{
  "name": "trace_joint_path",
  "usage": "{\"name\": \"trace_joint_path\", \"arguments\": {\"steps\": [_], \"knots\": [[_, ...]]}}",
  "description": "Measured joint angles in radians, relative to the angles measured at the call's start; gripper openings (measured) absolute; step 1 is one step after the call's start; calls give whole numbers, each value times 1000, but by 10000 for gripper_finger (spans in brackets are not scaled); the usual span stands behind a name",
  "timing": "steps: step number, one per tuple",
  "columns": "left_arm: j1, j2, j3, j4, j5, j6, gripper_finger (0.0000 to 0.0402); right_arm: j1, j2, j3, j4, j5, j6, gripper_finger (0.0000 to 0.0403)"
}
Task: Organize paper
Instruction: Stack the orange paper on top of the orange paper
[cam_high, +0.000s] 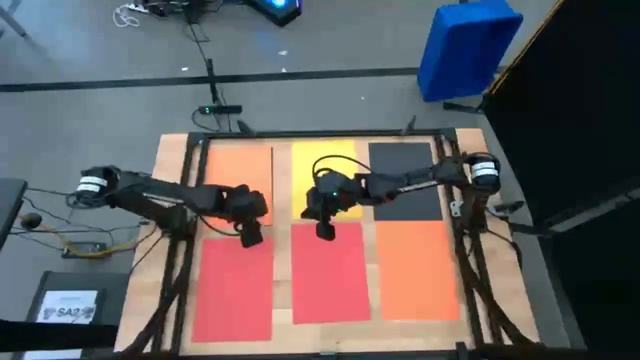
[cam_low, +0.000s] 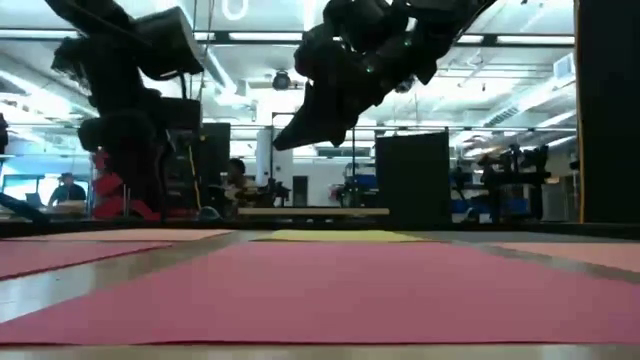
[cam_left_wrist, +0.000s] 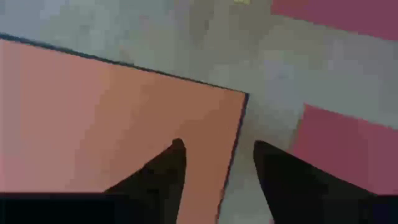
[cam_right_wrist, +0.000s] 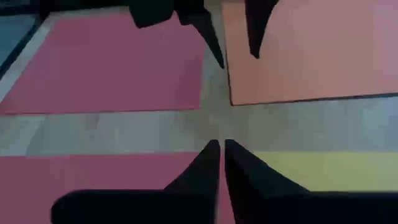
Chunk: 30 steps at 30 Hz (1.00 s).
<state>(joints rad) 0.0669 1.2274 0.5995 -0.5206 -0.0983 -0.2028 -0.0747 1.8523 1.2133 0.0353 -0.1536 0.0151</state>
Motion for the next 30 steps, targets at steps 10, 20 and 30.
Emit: {"name": "trace_joint_path", "arguments": {"steps": [10,20,30], "knots": [[32,122,0,85,51,94,176,0,0,0,-3,-4,6,0],[32,155,1,94,48,120,202,0,0,-1,-6,-3,7,0],[32,212,5,115,48,122,213,0,0,-2,-10,-3,8,0]]}}
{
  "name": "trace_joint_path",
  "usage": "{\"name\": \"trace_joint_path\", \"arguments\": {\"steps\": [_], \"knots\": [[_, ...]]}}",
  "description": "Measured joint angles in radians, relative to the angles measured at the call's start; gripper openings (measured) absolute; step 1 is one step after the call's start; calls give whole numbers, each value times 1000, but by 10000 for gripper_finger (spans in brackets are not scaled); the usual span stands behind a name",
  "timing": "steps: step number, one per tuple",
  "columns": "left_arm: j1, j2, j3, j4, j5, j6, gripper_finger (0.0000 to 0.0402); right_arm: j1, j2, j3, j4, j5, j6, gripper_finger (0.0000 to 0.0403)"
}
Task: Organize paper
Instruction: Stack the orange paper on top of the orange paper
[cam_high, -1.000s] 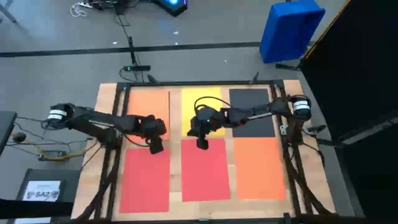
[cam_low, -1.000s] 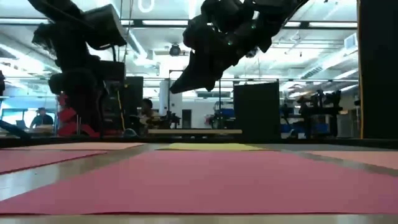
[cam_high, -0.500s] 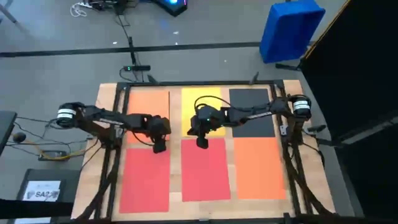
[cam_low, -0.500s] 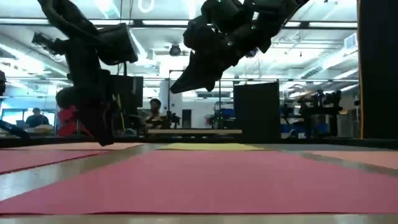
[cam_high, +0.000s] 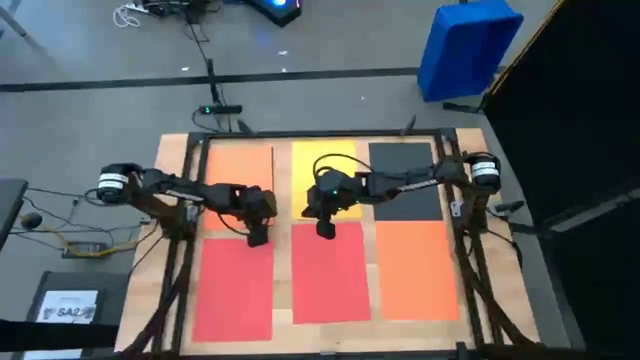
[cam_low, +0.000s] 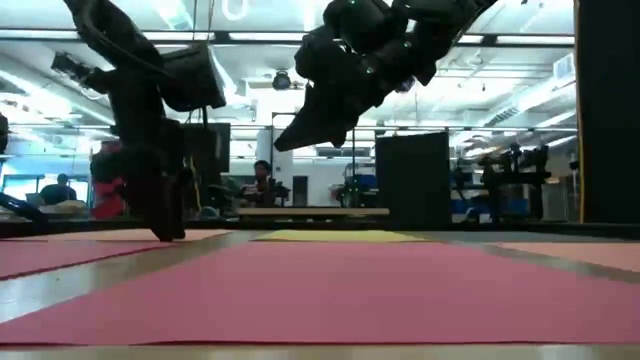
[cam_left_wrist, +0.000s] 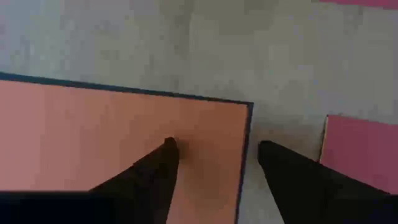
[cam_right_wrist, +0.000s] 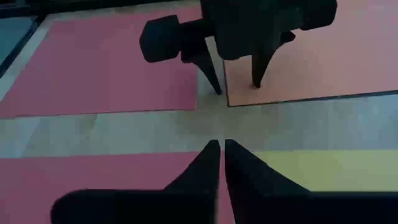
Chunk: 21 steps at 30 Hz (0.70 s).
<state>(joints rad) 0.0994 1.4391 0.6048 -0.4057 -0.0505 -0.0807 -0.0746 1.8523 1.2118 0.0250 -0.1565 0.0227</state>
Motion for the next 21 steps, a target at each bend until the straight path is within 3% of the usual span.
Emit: {"name": "trace_joint_path", "arguments": {"steps": [12,21], "knots": [[0,6,24,2,-2,1,212,0,0,0,0,4,0,0],[-1,7,32,11,4,22,158,0,0,0,2,6,0,0]]}}
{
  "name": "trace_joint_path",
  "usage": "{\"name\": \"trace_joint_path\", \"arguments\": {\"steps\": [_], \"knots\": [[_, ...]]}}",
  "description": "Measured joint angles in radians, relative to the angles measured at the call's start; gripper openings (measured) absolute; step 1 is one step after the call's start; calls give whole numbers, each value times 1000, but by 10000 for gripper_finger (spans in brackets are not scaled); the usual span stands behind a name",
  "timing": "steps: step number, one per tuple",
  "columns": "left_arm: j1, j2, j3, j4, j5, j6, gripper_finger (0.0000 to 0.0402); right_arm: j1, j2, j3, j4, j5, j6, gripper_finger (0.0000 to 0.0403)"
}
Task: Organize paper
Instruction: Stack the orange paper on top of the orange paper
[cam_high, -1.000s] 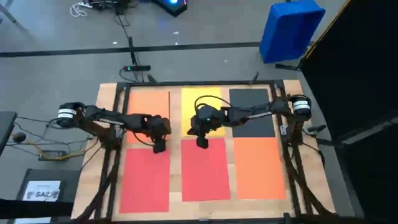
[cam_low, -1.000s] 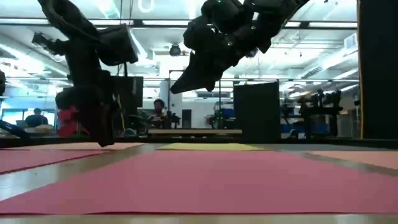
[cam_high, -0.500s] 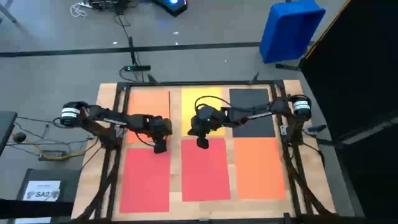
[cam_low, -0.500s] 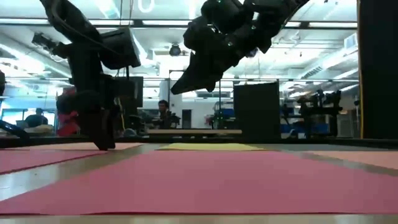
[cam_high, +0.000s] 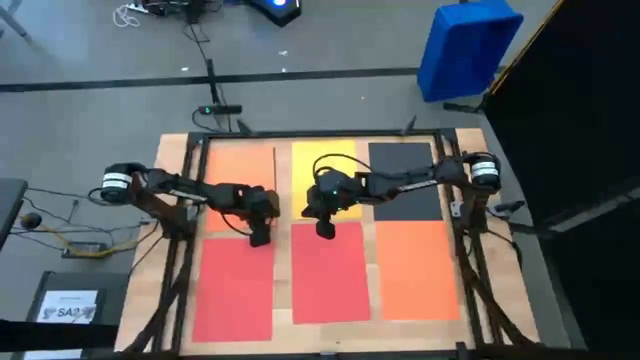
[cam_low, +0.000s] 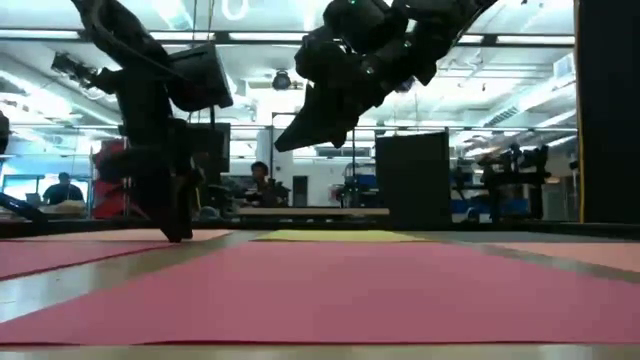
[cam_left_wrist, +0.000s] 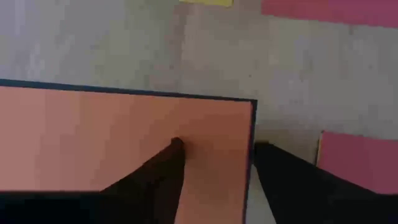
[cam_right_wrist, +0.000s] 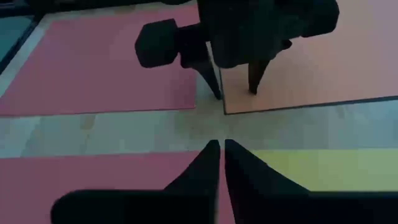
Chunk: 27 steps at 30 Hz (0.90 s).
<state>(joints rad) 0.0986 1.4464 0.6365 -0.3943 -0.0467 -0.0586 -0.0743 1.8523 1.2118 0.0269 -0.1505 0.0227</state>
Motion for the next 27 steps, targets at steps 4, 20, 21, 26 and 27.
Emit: {"name": "trace_joint_path", "arguments": {"steps": [4,20,21,26,27], "knots": [[0,0,0,3,0,-1,139,0,0,0,0,0,0,0],[0,-1,2,-1,0,-5,124,0,66,-1,116,-8,-33,0],[0,-1,2,-1,0,-5,124,0,82,1,146,-9,-34,0],[1,-2,8,-18,7,-5,124,0,159,3,191,-21,-32,0],[1,-1,13,-27,8,-5,124,1,174,10,202,-29,-34,0]]}}
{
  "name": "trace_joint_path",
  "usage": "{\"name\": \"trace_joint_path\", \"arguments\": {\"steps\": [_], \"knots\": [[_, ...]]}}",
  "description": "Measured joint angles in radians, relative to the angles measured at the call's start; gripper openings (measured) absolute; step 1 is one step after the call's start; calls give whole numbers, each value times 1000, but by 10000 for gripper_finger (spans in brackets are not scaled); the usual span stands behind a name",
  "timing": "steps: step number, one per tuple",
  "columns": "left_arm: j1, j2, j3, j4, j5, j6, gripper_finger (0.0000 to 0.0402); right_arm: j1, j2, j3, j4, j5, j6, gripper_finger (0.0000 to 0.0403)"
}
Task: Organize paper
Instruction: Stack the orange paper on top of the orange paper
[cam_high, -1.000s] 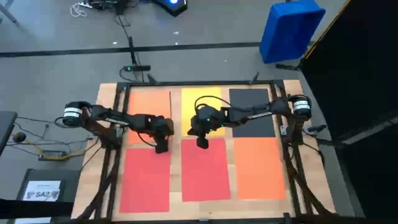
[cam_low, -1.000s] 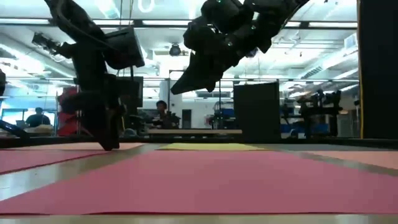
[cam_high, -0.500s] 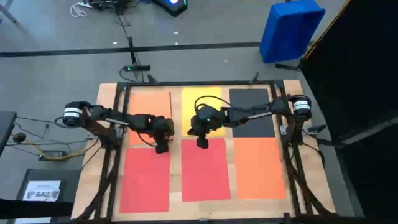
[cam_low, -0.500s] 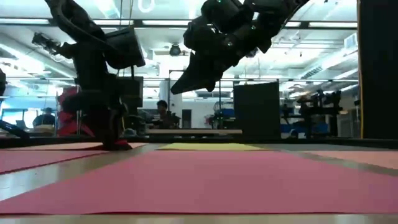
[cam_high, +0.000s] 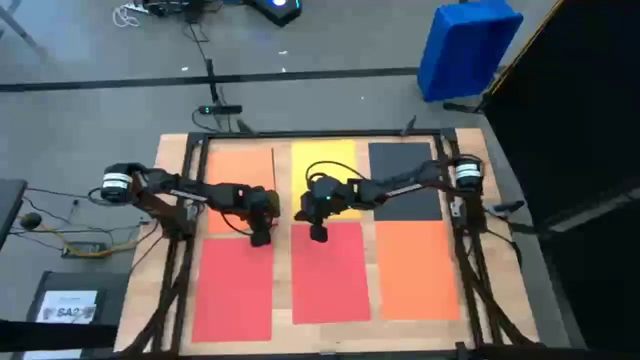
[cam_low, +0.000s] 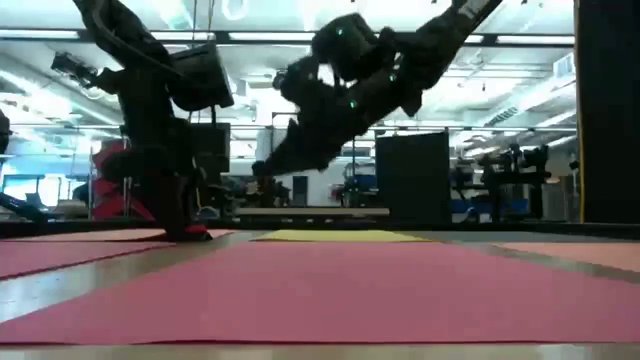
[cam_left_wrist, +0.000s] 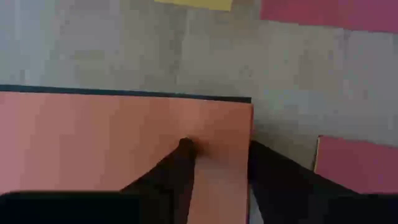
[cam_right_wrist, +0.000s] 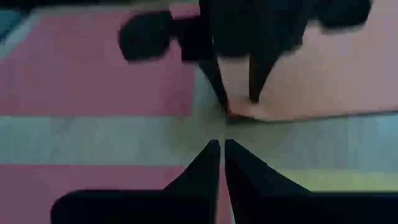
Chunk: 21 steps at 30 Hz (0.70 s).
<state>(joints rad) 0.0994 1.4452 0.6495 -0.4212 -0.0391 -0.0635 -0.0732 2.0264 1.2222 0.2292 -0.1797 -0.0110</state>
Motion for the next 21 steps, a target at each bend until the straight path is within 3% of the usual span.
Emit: {"name": "trace_joint_path", "arguments": {"steps": [6,12,21], "knots": [[0,0,13,-23,3,5,124,28,102,87,23,-48,-78,12],[0,0,14,-31,5,5,124,46,186,193,-24,-44,-88,57],[0,0,15,-46,6,7,110,39,204,222,-40,93,-100,99]]}}
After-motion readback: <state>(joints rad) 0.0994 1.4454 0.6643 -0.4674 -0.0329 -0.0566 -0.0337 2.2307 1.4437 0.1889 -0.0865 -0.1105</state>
